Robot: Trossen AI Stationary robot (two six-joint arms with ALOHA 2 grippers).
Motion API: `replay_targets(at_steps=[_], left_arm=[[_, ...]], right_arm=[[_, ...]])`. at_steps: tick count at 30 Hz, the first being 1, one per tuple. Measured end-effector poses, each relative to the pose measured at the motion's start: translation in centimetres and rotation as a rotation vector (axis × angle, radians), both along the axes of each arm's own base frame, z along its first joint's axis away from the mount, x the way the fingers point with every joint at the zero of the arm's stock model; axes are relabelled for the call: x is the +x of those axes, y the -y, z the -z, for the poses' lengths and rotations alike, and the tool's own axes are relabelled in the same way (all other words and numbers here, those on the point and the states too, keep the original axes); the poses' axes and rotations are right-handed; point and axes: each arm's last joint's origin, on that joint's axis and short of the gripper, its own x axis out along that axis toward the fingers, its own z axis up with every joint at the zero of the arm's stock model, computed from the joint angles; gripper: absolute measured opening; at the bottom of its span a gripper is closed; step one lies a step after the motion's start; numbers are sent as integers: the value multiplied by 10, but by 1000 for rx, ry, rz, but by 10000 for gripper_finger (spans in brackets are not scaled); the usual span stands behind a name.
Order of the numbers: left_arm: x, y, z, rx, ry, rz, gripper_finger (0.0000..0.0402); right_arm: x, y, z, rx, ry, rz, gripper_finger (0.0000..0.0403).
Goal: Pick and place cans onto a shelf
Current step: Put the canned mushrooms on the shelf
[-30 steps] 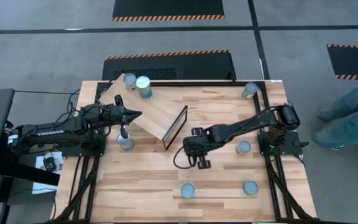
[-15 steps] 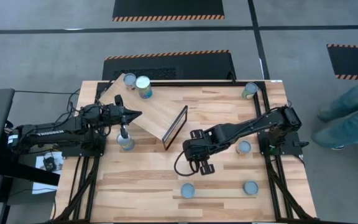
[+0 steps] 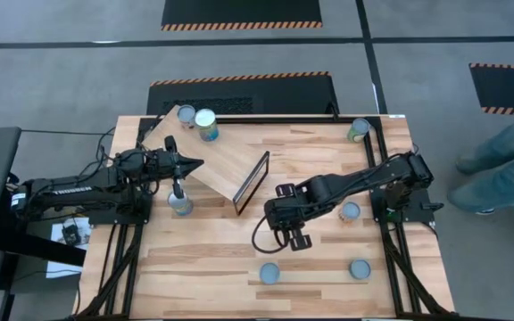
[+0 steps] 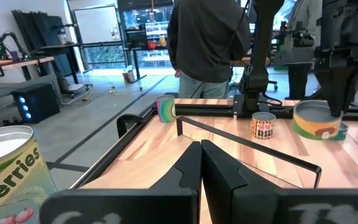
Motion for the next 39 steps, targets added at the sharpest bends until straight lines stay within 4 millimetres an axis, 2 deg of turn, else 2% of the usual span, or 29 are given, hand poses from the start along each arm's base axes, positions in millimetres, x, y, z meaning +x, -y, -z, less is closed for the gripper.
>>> replay_targets(at_steps=[5, 16, 21, 39], left_arm=[[-4, 1, -4, -14, 42, -10, 0], [-34, 8, -12, -9, 125, -9, 0], [-42, 10, -13, -5, 139, -9, 0], [-45, 11, -12, 9, 134, -10, 0]], right_arm=[[-3, 1, -11, -5, -15, 0, 12], [-13, 6, -58, -60, 45, -9, 12], [-14, 12, -72, -62, 86, -11, 14], [-17, 42, -84, -107, 82, 9, 14]])
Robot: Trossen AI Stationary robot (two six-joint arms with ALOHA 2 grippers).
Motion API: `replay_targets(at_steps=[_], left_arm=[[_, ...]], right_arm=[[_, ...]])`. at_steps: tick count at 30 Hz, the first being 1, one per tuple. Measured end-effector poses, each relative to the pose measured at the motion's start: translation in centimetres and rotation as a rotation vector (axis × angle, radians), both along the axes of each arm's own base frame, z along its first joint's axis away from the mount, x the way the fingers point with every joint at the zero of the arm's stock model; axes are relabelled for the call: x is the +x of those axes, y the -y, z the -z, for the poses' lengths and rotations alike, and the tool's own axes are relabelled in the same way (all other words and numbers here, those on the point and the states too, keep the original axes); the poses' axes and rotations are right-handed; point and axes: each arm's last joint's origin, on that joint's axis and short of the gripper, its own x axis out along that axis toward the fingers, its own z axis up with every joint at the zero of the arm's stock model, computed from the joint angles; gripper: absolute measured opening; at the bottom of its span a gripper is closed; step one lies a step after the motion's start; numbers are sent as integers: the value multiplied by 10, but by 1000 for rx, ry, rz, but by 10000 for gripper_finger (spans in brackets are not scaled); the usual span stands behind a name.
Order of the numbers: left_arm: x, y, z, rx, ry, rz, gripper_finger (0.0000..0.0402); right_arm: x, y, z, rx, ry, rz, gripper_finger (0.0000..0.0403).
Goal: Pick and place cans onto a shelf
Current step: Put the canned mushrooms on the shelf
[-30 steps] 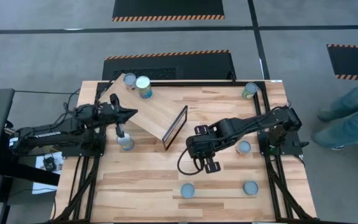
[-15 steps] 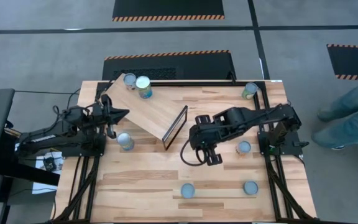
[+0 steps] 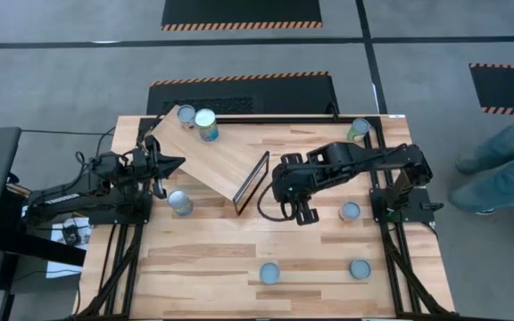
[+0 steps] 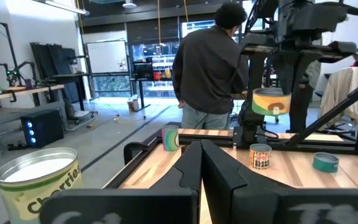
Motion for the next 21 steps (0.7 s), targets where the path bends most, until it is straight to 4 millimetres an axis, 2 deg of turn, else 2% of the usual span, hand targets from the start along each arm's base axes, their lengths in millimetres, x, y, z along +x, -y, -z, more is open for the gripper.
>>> replay_targets(at_steps=[11, 21], left_arm=[[0, 0, 0, 0, 0, 0, 0], [0, 0, 0, -1, -4, 0, 0]], right_arm=[[-5, 18, -12, -18, 64, 0, 13], [-3, 45, -15, -55, 92, 11, 13]])
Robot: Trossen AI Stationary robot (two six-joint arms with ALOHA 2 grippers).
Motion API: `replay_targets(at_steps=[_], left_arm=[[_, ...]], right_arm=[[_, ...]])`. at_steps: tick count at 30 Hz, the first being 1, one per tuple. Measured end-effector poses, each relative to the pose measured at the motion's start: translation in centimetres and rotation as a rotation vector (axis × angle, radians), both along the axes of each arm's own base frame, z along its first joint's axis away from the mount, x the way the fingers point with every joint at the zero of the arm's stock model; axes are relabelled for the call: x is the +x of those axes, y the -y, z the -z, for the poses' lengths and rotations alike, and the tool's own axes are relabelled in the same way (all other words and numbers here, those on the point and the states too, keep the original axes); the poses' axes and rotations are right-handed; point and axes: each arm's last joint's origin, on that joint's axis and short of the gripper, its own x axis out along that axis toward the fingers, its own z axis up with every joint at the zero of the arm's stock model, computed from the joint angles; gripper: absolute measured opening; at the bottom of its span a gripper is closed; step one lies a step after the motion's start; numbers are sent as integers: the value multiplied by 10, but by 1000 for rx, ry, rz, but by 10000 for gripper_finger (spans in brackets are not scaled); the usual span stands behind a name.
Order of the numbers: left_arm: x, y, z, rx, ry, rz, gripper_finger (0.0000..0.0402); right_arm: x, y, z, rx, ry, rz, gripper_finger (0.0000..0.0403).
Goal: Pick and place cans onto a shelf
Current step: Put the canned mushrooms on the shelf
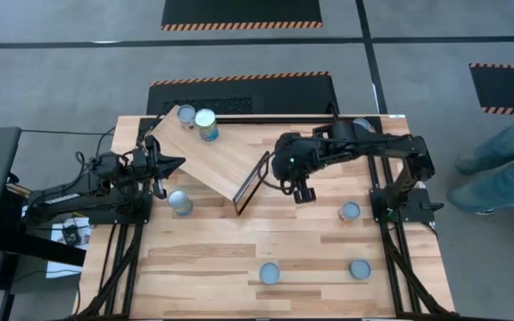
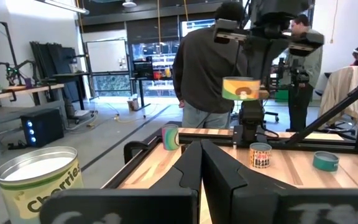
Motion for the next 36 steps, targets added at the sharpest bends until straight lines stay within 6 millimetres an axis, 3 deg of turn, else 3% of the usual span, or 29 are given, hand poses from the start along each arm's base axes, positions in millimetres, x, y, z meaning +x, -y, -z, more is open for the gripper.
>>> replay_targets(at_steps=[24, 33, 36], left_arm=[[0, -1, 1, 0, -13, -27, 0], [0, -1, 1, -1, -16, -27, 0], [0, -1, 1, -1, -16, -33, 0]], right_arm=[[18, 66, -16, -91, 263, -42, 14], [40, 87, -1, -89, 293, -100, 14], [58, 96, 8, -113, 335, -132, 14]])
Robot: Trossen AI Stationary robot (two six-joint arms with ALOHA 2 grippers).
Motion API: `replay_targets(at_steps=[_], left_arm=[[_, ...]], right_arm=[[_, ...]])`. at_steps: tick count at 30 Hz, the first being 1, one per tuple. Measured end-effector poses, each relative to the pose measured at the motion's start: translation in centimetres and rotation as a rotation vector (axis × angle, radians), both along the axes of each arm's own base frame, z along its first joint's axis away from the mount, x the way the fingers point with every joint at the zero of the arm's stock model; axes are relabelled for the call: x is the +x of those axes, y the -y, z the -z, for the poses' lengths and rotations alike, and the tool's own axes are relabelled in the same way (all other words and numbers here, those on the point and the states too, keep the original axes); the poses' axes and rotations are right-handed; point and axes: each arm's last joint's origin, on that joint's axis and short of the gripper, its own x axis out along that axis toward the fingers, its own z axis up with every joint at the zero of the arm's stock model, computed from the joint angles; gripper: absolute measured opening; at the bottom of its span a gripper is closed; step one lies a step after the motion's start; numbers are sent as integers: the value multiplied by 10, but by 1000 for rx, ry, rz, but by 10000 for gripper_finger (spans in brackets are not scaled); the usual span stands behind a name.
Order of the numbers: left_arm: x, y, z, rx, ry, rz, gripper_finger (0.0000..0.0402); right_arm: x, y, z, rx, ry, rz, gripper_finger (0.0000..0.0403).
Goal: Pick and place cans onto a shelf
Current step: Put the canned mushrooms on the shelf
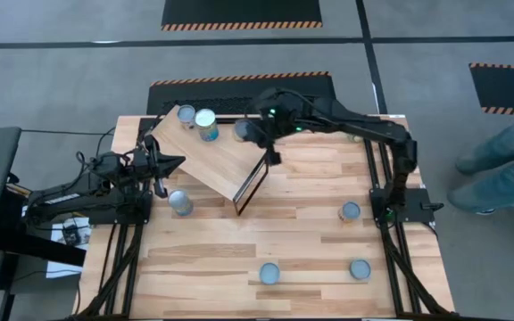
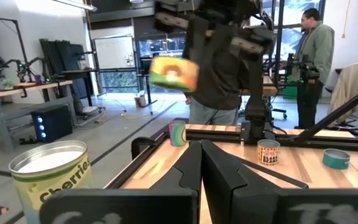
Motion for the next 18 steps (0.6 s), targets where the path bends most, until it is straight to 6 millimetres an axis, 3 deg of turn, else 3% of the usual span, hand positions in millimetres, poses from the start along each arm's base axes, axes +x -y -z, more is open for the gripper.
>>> replay_targets(at_steps=[10, 18], left_arm=[[0, 0, 1, -2, -10, -13, 0], [0, -1, 1, -2, -9, -14, 0]], right_arm=[[30, 27, 43, 24, -59, -43, 15], [46, 40, 61, 69, -25, -74, 14]])
